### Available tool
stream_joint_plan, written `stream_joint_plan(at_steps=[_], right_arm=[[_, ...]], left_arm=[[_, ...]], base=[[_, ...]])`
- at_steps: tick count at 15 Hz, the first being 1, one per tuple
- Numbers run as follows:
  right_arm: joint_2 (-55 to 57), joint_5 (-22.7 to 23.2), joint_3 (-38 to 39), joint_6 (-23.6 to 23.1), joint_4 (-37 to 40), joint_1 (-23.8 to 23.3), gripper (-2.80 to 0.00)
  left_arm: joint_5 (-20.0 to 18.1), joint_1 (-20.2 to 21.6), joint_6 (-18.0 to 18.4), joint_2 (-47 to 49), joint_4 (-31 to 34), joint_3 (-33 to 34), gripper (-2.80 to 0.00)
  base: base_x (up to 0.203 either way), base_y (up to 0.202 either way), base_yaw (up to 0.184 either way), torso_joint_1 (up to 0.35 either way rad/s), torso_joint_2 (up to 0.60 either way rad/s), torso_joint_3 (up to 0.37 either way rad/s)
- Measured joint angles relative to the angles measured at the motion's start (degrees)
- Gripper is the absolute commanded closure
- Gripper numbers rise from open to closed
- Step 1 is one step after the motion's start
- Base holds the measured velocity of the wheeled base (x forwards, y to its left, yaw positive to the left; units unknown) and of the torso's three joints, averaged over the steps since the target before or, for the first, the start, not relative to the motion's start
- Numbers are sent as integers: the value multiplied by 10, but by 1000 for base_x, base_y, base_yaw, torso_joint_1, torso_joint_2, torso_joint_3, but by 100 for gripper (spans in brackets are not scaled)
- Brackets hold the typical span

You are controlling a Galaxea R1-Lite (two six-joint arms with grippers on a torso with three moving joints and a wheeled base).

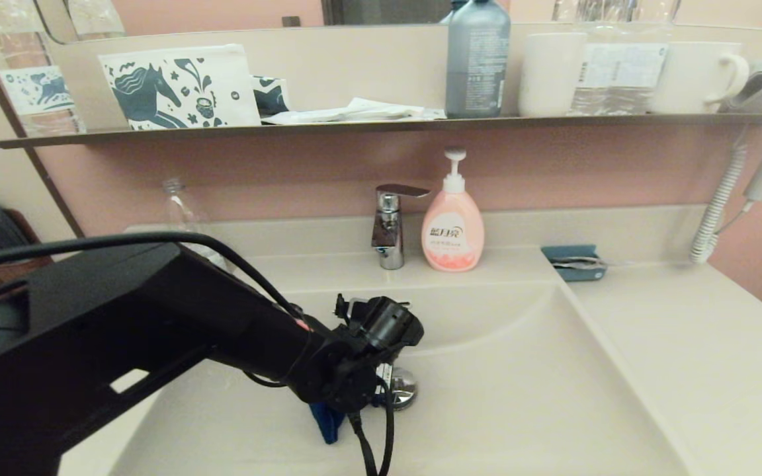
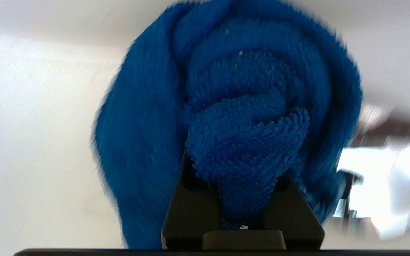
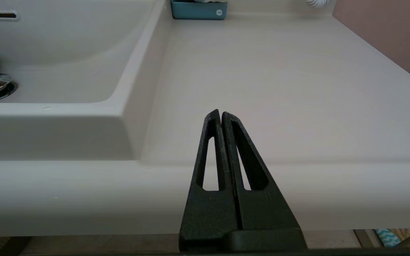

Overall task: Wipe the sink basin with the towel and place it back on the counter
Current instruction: Wipe the sink

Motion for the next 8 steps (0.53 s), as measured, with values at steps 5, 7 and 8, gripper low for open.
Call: stream_joint_plan(at_steps=[5, 7, 8], right_arm=[[0, 0, 0, 0, 0, 0, 0], [0, 0, 0, 0, 0, 0, 0], [0, 0, 0, 0, 0, 0, 0]], left_arm=[[24, -19, 28, 50, -95, -33, 0], [32, -35, 26, 52, -93, -42, 0], [33, -45, 25, 52, -95, -45, 0]], base=[[0, 0, 0, 0, 0, 0], [0, 0, 0, 0, 0, 0], [0, 0, 0, 0, 0, 0]])
